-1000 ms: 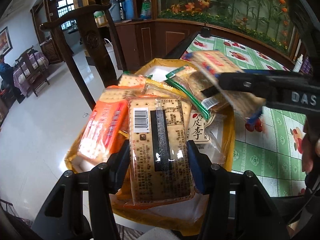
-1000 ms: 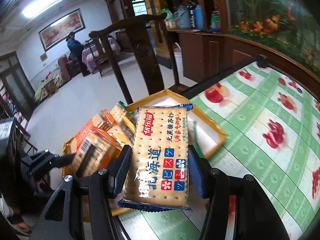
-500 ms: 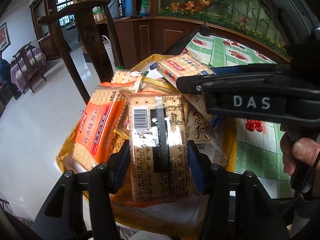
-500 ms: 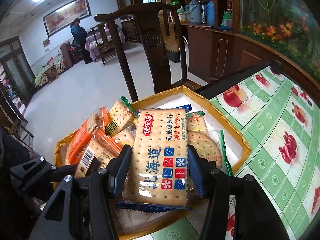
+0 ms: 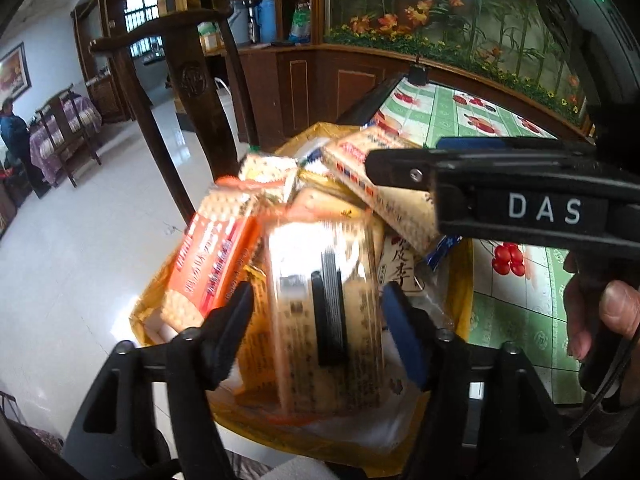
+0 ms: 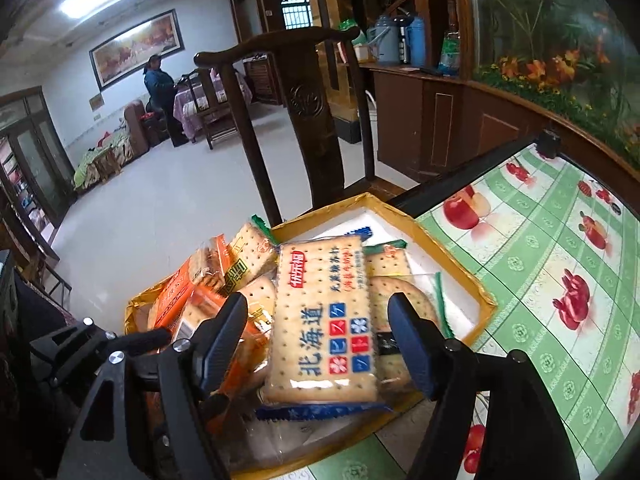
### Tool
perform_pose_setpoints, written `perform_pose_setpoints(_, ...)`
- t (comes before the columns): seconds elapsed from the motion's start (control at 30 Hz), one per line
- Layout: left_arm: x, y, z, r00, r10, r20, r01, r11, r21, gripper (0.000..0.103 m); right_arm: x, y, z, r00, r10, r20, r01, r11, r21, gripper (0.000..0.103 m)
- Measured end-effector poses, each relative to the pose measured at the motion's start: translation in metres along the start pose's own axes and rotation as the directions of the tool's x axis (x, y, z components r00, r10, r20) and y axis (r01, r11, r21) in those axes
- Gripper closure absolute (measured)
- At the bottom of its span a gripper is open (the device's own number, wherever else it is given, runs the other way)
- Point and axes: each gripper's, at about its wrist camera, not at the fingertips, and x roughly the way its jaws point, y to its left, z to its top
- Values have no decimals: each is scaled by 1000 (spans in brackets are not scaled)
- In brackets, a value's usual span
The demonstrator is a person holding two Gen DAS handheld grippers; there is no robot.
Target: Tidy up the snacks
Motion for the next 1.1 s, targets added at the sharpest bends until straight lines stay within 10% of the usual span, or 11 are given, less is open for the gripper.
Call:
perform_pose_setpoints(0.23,-7,-8,2,999,18,49,-18,1000,15,15,-15,-12,-6,998,-42,52,40,998,45,23)
perform_pose_setpoints(1.1,-14,-6,9,982,99,162,-87,993,-77,12,-51,-21,-45,946,-277,166,272,961,55,18)
